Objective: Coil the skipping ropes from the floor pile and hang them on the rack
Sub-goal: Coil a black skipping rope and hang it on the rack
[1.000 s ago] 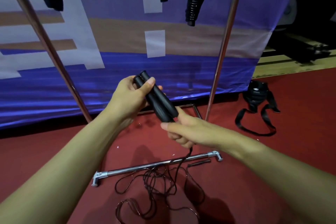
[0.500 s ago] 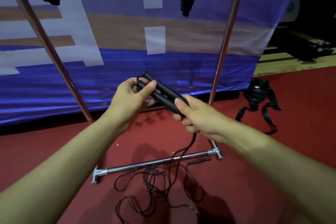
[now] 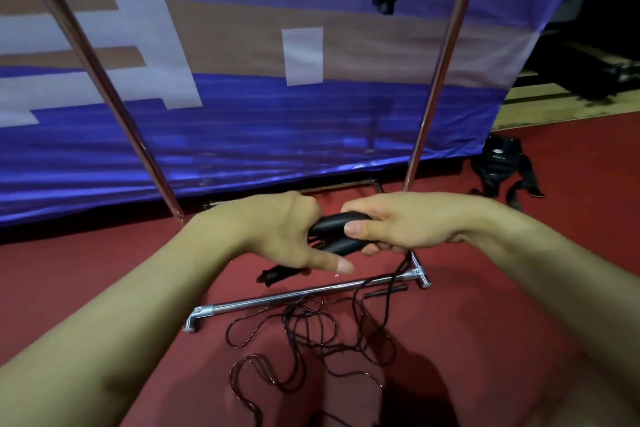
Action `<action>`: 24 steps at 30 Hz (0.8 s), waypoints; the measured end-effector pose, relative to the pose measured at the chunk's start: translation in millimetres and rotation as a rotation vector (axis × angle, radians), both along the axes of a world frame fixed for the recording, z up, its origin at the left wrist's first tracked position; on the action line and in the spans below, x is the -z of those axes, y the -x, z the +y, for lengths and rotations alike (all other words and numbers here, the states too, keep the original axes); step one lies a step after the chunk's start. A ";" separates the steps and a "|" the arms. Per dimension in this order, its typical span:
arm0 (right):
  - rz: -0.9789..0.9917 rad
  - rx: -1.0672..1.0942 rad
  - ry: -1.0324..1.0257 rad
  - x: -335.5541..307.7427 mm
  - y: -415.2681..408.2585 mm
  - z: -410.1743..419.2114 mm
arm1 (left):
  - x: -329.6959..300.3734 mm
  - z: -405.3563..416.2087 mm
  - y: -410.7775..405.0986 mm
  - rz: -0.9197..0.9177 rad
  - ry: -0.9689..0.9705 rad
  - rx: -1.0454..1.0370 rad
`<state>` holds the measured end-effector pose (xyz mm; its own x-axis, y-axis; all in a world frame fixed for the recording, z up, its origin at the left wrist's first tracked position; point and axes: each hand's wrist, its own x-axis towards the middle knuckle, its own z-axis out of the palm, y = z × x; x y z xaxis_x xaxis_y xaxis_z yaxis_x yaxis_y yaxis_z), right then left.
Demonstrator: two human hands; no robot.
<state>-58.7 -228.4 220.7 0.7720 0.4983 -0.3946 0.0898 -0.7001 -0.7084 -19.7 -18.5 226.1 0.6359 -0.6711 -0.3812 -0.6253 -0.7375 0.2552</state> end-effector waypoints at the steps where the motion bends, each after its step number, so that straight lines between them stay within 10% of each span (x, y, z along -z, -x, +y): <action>1: -0.024 -0.017 0.018 -0.2 1.8 0.6 | 3.7 1.7 0.4 0.158 0.077 -0.024; 6: -0.117 0.067 -0.027 -6.5 5.3 2.7 | -8.4 14.9 -1.9 0.394 0.318 -0.093; 16: -0.867 -0.131 0.537 -29.8 26.2 -1.2 | -6.3 22.7 -3.5 0.533 0.248 -0.163; 24: -0.801 -0.160 0.165 -27.5 14.7 -8.1 | -9.9 10.3 16.2 0.691 0.200 -0.072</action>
<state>-73.4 -236.5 248.2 0.7753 0.6094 0.1660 0.6297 -0.7256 -0.2773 -35.9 -8.2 236.0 0.3389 -0.7355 -0.5867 -0.2234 -0.6687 0.7092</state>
